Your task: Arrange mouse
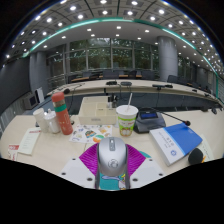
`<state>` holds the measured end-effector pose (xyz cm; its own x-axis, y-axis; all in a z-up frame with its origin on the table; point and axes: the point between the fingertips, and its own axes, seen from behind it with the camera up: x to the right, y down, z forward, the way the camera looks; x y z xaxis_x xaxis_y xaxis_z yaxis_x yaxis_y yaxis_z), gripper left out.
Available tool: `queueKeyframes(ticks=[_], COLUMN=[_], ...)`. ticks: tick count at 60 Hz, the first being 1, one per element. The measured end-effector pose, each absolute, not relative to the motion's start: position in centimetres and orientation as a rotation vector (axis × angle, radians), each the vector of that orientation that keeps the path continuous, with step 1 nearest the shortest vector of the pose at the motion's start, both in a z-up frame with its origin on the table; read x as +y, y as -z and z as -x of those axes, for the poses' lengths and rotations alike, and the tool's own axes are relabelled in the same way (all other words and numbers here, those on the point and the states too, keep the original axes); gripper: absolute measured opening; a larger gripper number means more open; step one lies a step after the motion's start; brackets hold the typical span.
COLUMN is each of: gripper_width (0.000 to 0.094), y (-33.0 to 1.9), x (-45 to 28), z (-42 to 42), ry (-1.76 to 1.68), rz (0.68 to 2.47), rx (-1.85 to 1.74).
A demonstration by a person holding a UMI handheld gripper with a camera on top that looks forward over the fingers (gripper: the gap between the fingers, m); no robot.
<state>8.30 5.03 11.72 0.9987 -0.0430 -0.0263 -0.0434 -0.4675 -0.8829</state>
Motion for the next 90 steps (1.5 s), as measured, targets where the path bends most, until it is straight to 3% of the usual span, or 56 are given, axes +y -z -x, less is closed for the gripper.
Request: queueKeyframes(ticks=[8, 14, 22, 24, 29, 30, 32, 43, 62, 76, 90], gripper_width=[0.0339, 0.035, 0.0481, 0.0519, 0.0851, 0.0872, 0.083, 0.0861, 0.0857, 0.0857, 0.0853], y=[-4.6, -1.3, 1.1, 0.7, -0.5, -0.8, -1.4, -7.1, -18.8, -23.3, -24.8], x=[4.6, 4.3, 3.8, 3.7, 2.8, 2.6, 2.0, -4.0, -22.1, -30.2, -32.6], z=[-11.9, -13.0, -13.5, -13.6, -13.6, -13.6, -13.6, -12.7, -7.4, -4.4, -3.4], ry=[0.024, 0.002, -0.022, -0.019, 0.005, 0.008, 0.015, 0.028, 0.074, 0.117, 0.134], rz=[2.154, 2.197, 2.245, 2.24, 2.24, 2.237, 2.232, 2.201, 2.14, 2.096, 2.081], rx=[0.036, 0.06, 0.091, 0.08, 0.049, 0.042, 0.034, 0.047, 0.072, 0.06, 0.047])
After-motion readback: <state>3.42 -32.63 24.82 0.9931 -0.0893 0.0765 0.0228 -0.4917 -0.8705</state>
